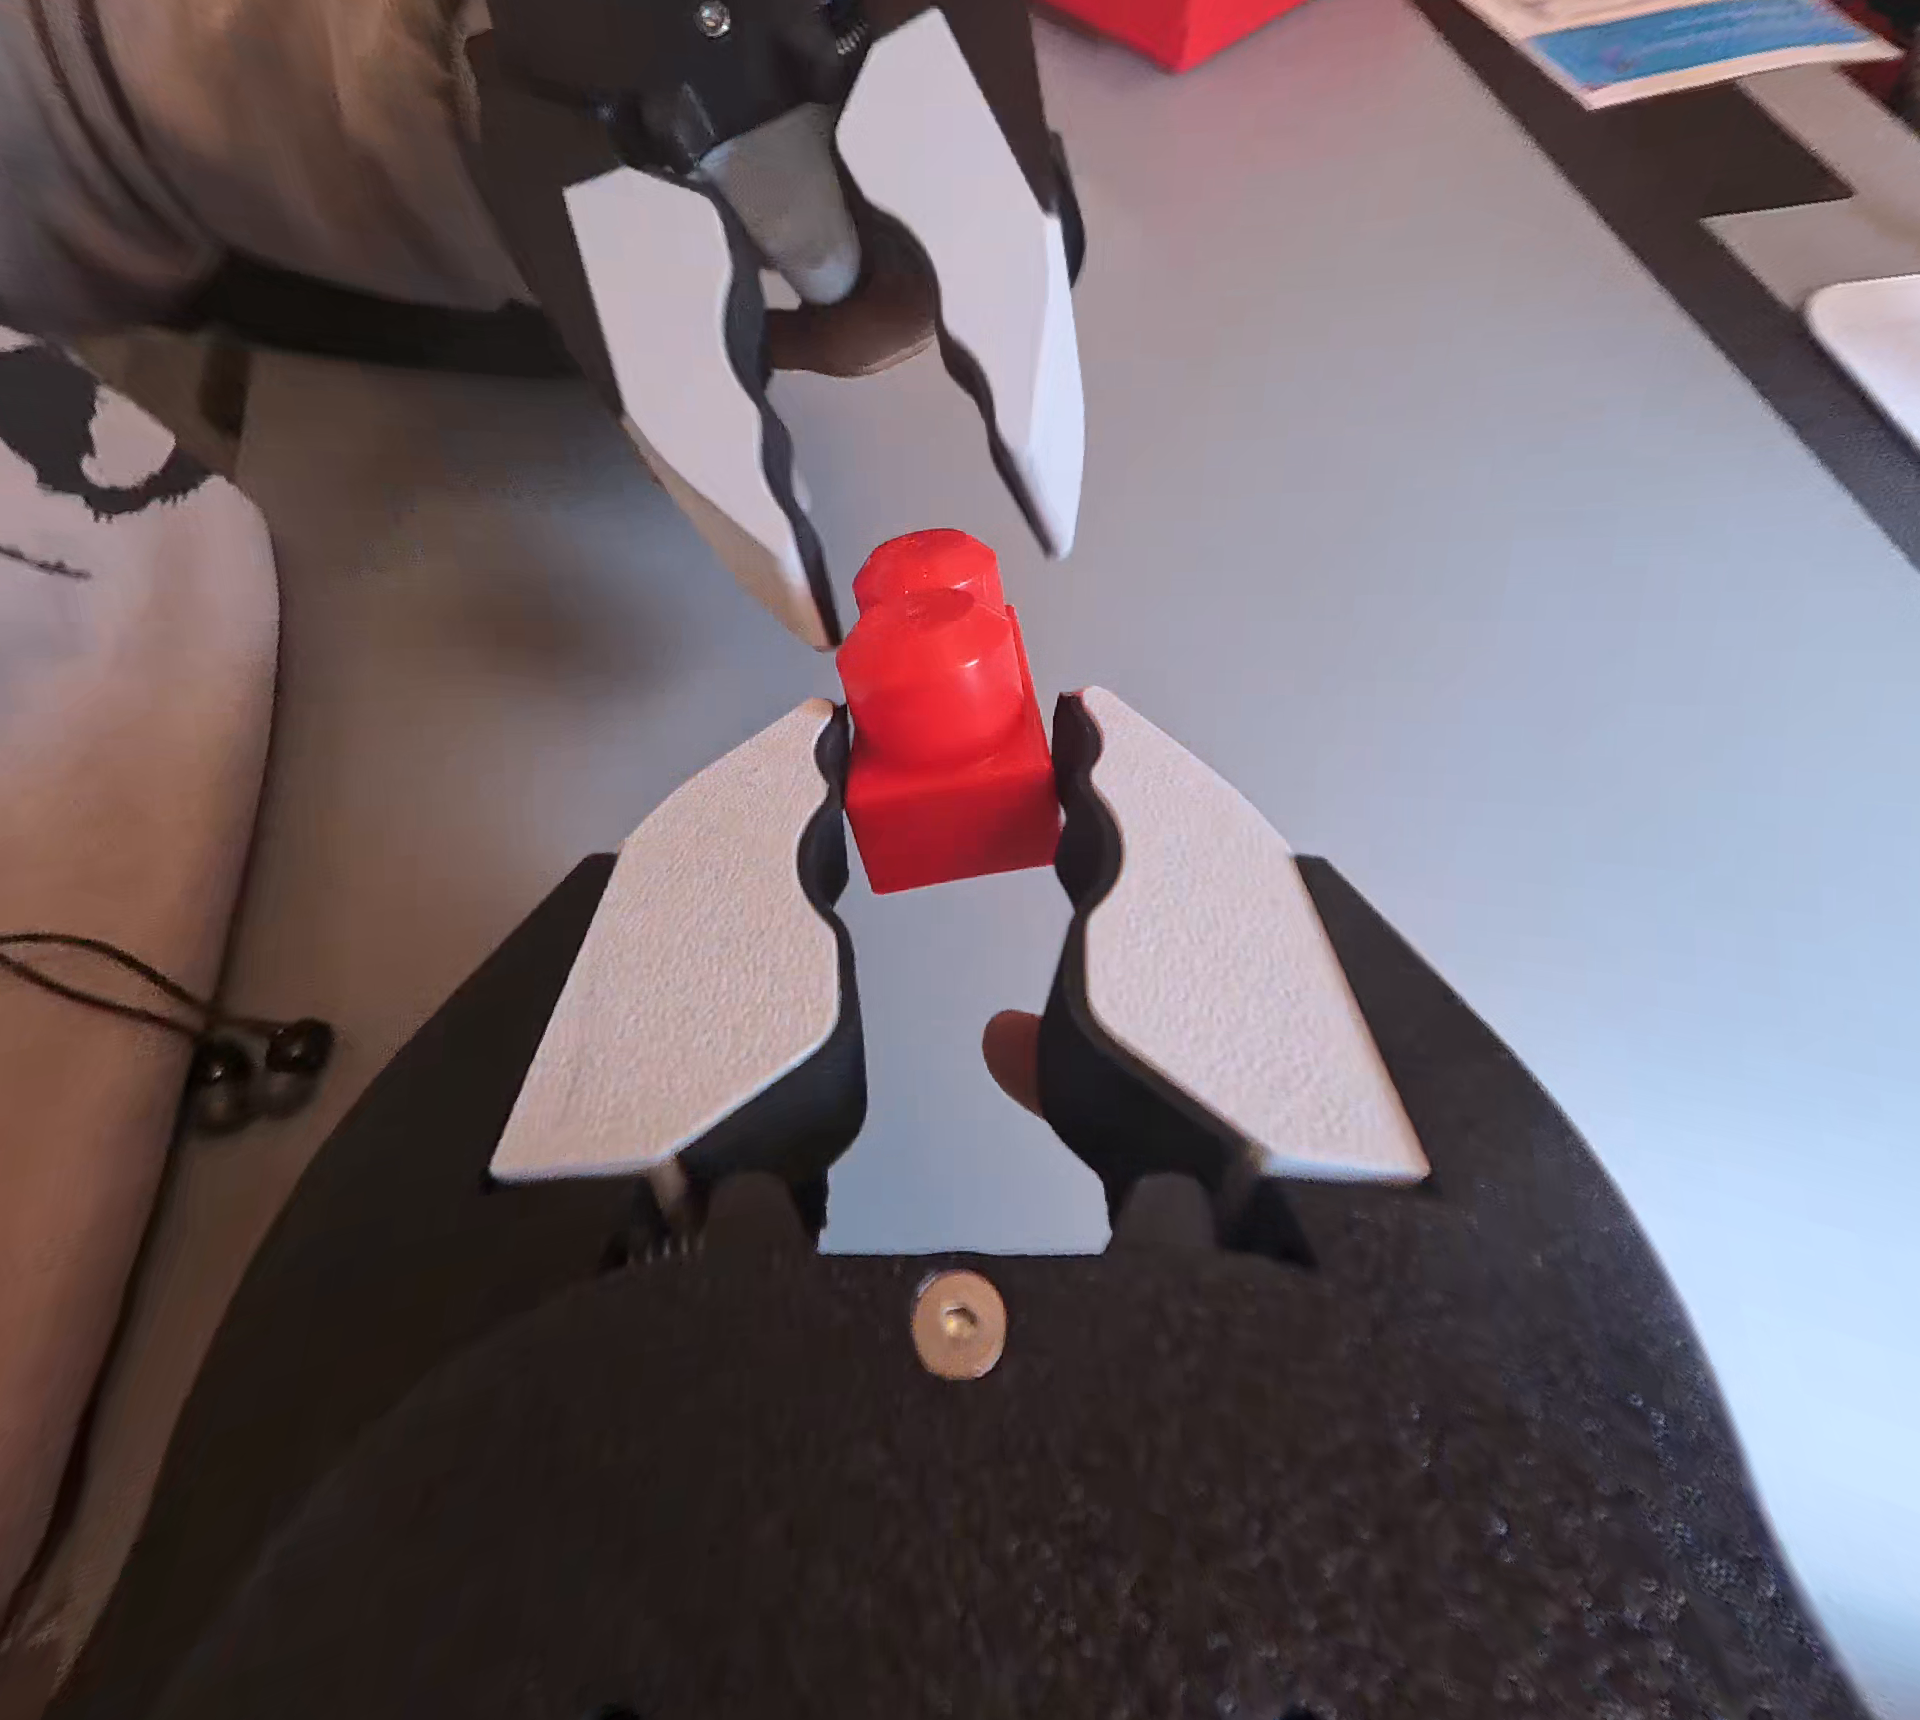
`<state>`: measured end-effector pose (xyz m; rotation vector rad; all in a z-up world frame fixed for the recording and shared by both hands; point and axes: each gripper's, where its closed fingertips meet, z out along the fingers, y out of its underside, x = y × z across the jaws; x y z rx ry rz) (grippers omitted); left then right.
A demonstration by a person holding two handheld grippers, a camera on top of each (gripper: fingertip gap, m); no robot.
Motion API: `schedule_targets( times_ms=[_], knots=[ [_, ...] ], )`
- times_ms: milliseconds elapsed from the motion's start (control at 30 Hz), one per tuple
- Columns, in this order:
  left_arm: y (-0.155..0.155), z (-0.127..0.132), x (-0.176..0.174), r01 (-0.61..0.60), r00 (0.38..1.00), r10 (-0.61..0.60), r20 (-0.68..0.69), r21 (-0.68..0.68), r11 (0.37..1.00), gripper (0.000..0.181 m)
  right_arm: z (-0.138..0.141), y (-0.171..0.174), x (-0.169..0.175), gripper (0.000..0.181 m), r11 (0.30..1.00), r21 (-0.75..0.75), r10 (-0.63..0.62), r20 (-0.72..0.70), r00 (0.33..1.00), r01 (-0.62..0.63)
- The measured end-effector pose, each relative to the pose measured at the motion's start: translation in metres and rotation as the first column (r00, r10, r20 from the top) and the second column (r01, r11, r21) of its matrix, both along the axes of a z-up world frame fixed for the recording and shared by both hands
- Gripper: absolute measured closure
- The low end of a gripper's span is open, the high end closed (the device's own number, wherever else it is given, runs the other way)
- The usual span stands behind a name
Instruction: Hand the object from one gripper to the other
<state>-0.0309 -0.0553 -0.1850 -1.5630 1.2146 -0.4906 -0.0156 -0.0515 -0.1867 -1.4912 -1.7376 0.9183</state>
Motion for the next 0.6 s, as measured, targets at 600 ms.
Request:
schedule_targets(
  times_ms=[600],
  knots=[
    [-0.011, 0.082, -0.006, 0.107, 0.727, -0.054, 0.685, -0.035, 0.994, 0.152, 0.068, -0.014, -0.020, 0.124, 0.894, -0.418, -0.107, -0.547, 0.830, -0.160]
  ],
)
